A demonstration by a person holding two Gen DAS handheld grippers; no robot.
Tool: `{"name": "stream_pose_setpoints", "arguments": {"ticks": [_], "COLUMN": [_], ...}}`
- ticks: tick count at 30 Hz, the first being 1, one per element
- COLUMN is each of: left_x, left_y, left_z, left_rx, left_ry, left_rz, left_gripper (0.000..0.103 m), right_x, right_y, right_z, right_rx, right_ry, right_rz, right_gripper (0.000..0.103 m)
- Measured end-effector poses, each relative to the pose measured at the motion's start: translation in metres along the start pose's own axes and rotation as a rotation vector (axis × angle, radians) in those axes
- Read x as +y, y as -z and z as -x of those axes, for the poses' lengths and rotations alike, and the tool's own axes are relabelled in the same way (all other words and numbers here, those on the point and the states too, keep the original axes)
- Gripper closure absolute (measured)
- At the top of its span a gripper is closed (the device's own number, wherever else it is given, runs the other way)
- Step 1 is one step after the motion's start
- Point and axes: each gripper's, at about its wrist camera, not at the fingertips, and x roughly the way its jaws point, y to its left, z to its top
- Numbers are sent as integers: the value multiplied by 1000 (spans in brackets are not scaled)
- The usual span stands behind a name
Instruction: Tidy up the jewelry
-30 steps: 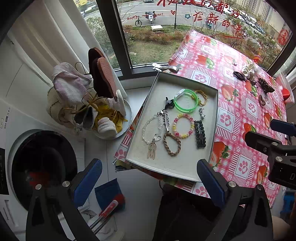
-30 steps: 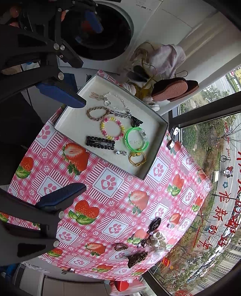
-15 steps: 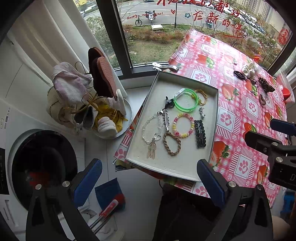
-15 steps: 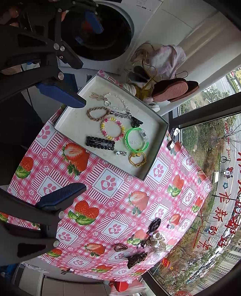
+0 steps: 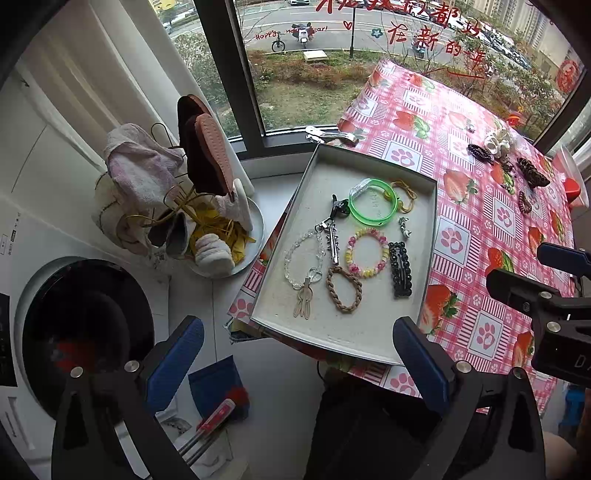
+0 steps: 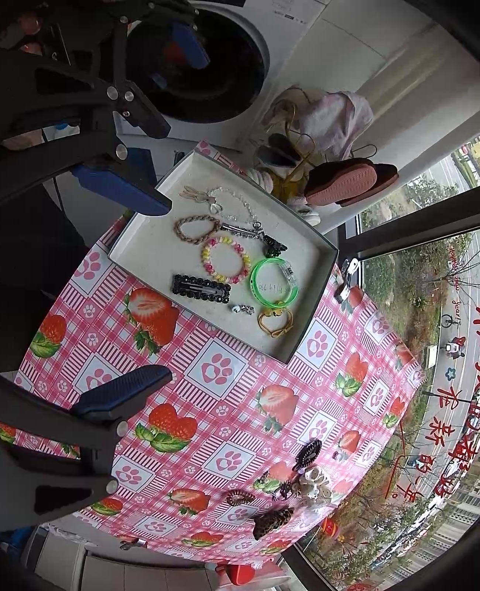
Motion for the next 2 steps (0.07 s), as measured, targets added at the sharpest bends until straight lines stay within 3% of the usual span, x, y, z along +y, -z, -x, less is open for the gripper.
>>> {"name": "stream_pose_setpoints", "arguments": {"ticks": [2], "left_x": [0], "left_y": [-1], "left_z": [0], "left_rx": [3], "left_ry": [1], "left_rz": [-1], "left_gripper": [0], "right_x": [2], "right_y": [2], "right_z": [-2], "right_rx": [1], "right_ry": [-3], "right_rz": [0], "right_gripper": [18]}}
